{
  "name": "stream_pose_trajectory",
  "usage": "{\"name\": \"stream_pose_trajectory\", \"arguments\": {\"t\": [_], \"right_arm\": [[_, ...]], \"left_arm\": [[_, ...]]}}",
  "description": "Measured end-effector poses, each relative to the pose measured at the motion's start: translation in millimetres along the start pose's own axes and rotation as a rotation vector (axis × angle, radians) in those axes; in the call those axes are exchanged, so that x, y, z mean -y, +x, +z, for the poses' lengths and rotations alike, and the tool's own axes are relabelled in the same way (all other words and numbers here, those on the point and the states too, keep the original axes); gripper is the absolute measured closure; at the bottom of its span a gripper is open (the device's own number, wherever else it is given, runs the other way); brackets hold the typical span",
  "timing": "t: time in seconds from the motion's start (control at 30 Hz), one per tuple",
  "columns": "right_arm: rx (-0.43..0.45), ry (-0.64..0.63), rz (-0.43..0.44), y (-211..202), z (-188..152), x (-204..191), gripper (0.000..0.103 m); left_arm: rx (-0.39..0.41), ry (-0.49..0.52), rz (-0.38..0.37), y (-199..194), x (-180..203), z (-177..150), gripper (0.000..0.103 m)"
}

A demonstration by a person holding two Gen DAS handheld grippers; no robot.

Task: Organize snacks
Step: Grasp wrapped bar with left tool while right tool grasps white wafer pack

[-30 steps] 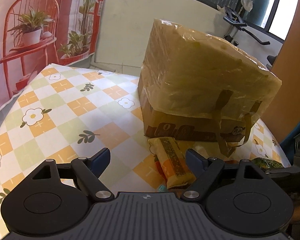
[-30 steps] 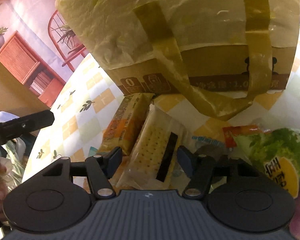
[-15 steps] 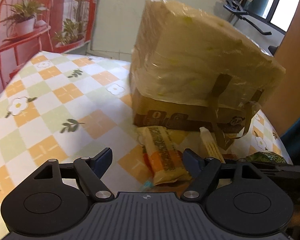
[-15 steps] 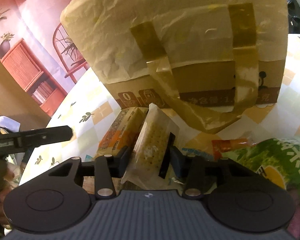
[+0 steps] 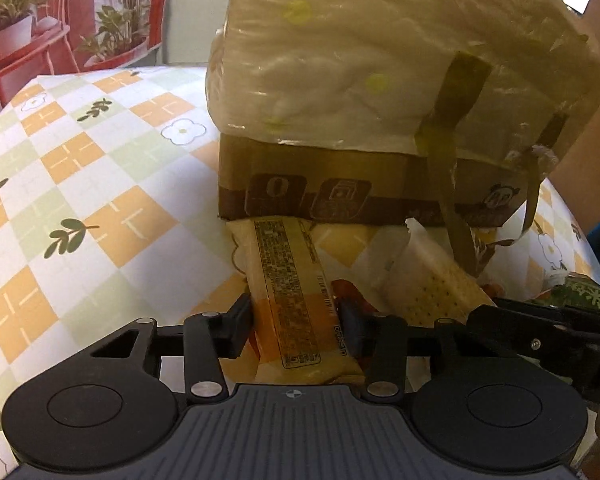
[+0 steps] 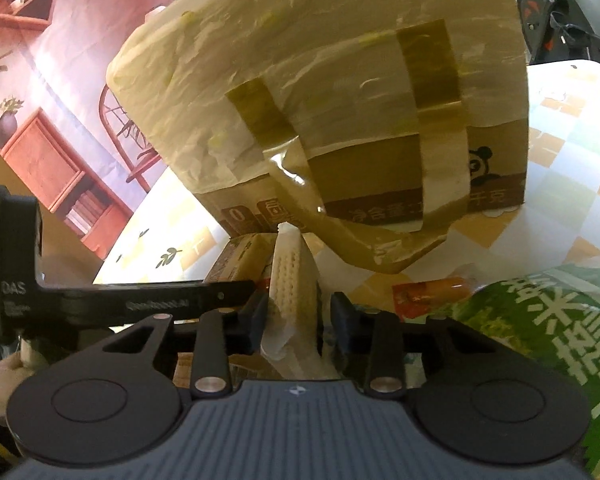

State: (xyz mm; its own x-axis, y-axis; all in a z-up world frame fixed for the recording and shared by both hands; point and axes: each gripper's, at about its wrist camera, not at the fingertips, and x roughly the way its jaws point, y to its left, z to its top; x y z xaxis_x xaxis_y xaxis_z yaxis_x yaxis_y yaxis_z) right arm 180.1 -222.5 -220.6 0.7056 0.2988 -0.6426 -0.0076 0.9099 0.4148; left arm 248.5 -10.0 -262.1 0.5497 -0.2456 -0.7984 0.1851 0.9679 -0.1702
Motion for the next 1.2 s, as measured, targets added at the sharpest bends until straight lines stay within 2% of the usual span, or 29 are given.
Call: {"name": "stream_pose_trajectory", "arguments": {"t": [0.1,0.4,0.63,0.8,0.9,1.2], "right_arm": [[0.000,-0.001,0.000,-0.6,0.6,1.0,0.066],[-0.027,-0.018,0.011,7.6,2.4,-2.9,0.066],[-0.088,-0.083,0.024,23.3,4.6,-16.2,0.065],[-0.120,-0.147,0.018,34.3,7.3,-26.1,0.058],[-0.139,-0.142,0.008,39.5,8.9,-23.2,0.049],[-0.100,-0.076,0.025,35.6,16.4,-16.8,0.049]], "left_arm": [[0.023,0.008,0.017,-9.6,-2.2,-2.7,0.056],[0.088,-0.054,0.045,-41.6,-30.4,-10.4,0.057],[0.089,-0.141,0.065,-45.4,-54.3,-25.4,0.057],[0.089,-0.161,0.076,-44.6,-63.4,-35.5,0.057],[0.092,-0.176,0.073,-45.4,-70.5,-41.9,0.057],[0.080,-0.224,0.060,-40.3,-78.3,-52.0,0.059]]}}
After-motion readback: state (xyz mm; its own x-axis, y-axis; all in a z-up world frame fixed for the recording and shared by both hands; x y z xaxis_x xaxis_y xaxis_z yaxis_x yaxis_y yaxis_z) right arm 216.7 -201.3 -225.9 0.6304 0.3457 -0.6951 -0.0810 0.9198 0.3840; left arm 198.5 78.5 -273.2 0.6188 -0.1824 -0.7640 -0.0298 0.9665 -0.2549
